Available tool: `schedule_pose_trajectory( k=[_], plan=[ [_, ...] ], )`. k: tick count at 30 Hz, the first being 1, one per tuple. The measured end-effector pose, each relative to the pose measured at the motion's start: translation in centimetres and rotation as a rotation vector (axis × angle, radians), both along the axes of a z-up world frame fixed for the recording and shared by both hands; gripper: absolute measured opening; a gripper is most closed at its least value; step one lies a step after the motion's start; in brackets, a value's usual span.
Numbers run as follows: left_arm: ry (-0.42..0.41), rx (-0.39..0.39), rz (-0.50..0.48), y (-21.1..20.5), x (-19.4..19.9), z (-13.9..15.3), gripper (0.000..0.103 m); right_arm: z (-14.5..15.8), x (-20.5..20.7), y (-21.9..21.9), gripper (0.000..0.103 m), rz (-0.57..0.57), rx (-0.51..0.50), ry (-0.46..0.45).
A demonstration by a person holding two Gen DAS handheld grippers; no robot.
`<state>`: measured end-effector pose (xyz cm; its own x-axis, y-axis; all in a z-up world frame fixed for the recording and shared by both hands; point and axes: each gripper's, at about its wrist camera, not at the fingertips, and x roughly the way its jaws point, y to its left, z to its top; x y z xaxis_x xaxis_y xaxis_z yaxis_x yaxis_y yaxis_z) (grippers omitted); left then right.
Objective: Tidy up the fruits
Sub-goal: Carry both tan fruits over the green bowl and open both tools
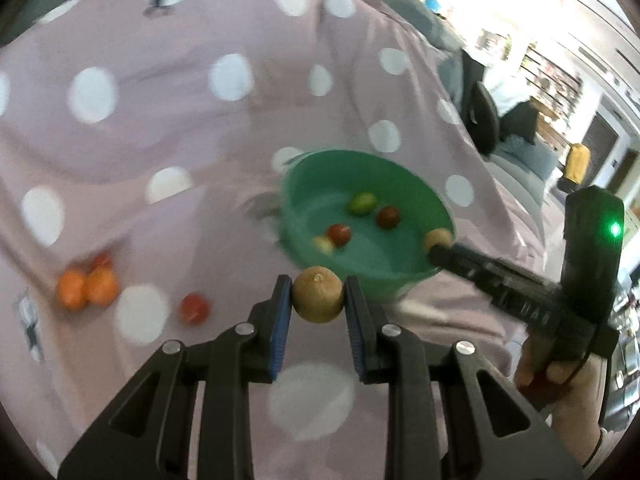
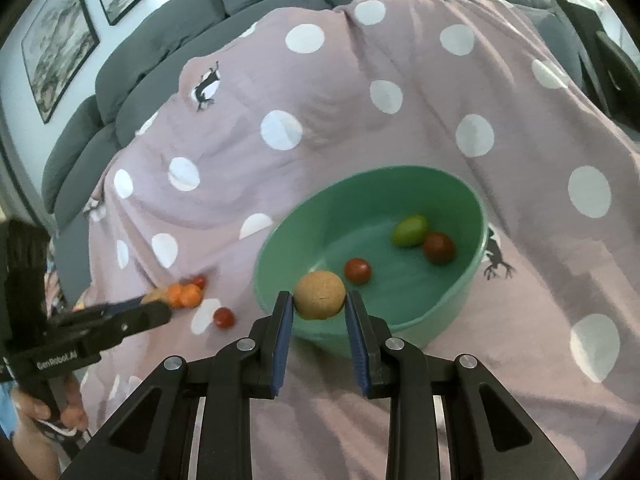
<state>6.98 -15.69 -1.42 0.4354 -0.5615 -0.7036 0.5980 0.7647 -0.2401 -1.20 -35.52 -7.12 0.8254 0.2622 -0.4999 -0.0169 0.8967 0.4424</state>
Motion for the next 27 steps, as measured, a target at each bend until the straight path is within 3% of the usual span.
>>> schedule_pose_trajectory(
  k=[9,16,24,26,27],
  plan=[
    [0.026,0.035,-0.070,-7.1,2.7,-2.0,0.026,-0.7,0.3,-1.8,0.029,-0.022,-0.018,-0.002],
    [0.021,0.116,-0.074,-8.5,2.9,-4.0,0.026,-1.4,0.3,-2.6,0.029,-0.030,-0.012,0.009],
    [0.008,0.145,-0.068,-8.7,2.9,-4.4,0.026,-1.3,0.3,-2.2,0.029,-0.050,-0.048,0.017],
    [0.013,0.137,-0.069,-8.6,2.9,-4.4,0.033,-1.2,0.2,-2.2,0.029,-0.050,-0.043,0.018],
    [0.011,0.132,-0.067,-8.6,2.8,-4.3,0.045,-1.2,0.2,-2.2,0.030,-0.049,-0.040,0.018]
  ],
)
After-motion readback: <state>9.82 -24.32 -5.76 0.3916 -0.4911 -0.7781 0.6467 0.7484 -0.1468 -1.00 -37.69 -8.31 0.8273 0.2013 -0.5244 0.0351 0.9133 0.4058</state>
